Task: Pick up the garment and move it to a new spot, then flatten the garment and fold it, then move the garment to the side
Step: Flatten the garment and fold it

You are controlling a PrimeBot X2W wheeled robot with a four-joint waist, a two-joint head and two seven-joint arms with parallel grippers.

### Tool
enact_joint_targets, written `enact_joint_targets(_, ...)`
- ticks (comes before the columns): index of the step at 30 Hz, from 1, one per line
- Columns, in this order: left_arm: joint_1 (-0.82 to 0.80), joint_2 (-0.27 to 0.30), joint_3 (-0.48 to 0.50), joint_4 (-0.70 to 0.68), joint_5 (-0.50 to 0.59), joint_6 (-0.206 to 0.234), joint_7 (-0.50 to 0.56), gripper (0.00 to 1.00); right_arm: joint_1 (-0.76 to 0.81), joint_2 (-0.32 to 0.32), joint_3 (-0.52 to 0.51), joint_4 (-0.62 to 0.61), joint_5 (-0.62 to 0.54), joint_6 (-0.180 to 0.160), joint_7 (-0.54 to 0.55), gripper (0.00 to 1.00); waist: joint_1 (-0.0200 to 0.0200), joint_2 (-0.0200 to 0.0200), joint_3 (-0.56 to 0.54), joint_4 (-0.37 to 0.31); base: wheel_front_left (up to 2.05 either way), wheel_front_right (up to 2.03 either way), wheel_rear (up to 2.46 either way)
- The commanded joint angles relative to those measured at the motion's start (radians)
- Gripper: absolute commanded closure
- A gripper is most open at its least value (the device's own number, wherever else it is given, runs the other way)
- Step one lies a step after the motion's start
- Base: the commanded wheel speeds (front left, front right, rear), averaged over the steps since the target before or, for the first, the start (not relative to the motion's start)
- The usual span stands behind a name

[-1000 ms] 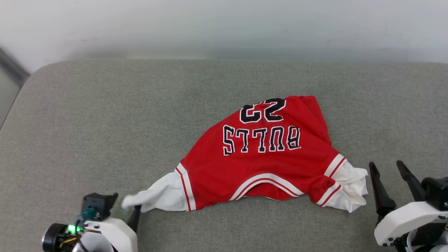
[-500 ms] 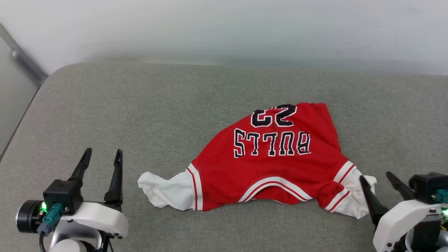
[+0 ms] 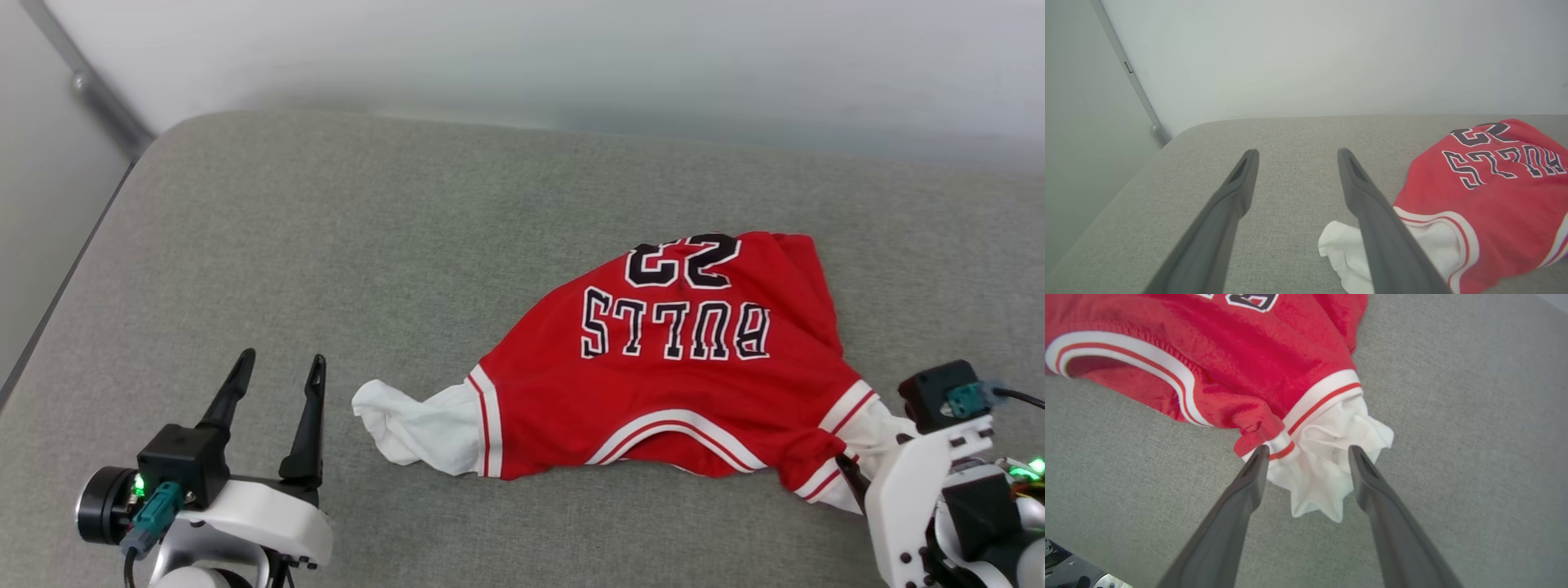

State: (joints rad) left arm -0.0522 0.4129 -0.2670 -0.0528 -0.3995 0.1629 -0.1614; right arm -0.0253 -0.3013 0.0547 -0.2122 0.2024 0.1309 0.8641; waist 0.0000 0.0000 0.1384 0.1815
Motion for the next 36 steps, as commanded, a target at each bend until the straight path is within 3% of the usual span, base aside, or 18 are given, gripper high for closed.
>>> enact_joint_targets(1,-0.018,-0.003,-0.003,0.002,0.000,-0.003,-0.002,0.00,-0.015,-0.003,0.011,0.009,-0.005,0.000,0.003,0.00,0.0000,0.0000,0.012,0.013,0.00,0.00,0.00)
enact_joint_targets(9,-0.037,-0.012,-0.017,0.016,-0.006,-0.010,-0.010,0.00,-0.038,-0.006,0.048,0.122,0.001,0.000,0.023,0.00,0.0000,0.0000,0.045,0.049,0.00,0.00,0.00)
enact_joint_targets(18,-0.052,-0.020,-0.033,0.037,-0.018,-0.020,0.000,0.00,-0.048,-0.017,0.118,0.262,0.018,0.000,-0.029,0.00,0.0000,0.0000,0.068,0.076,0.00,0.00,0.00)
enact_joint_targets(19,-0.052,-0.019,-0.034,0.038,-0.018,-0.020,0.004,0.00,-0.045,-0.020,0.123,0.279,0.018,0.000,-0.030,0.11,0.0000,0.0000,0.068,0.077,0.00,0.00,0.00)
enact_joint_targets(20,-0.054,-0.018,-0.035,0.040,-0.019,-0.021,0.006,0.00,-0.046,-0.025,0.126,0.293,0.013,0.000,-0.036,0.70,0.0000,0.0000,0.068,0.077,0.00,0.00,0.00)
enact_joint_targets(21,-0.054,-0.016,-0.036,0.042,-0.022,-0.021,0.008,0.00,-0.046,-0.031,0.125,0.305,0.006,0.000,-0.043,1.00,0.0000,0.0000,0.068,0.077,0.00,0.00,0.00)
enact_joint_targets(29,-0.030,0.003,-0.043,0.034,-0.056,-0.039,0.067,0.00,-0.028,-0.073,0.059,0.305,-0.010,-0.001,-0.091,1.00,0.0000,0.0000,0.051,0.040,0.00,0.00,0.00)
enact_joint_targets(36,0.004,0.042,-0.083,-0.013,-0.140,-0.071,0.294,0.00,-0.002,-0.070,-0.003,0.234,-0.021,-0.001,-0.090,1.00,0.0000,0.0000,0.045,-0.005,0.00,0.00,0.00)
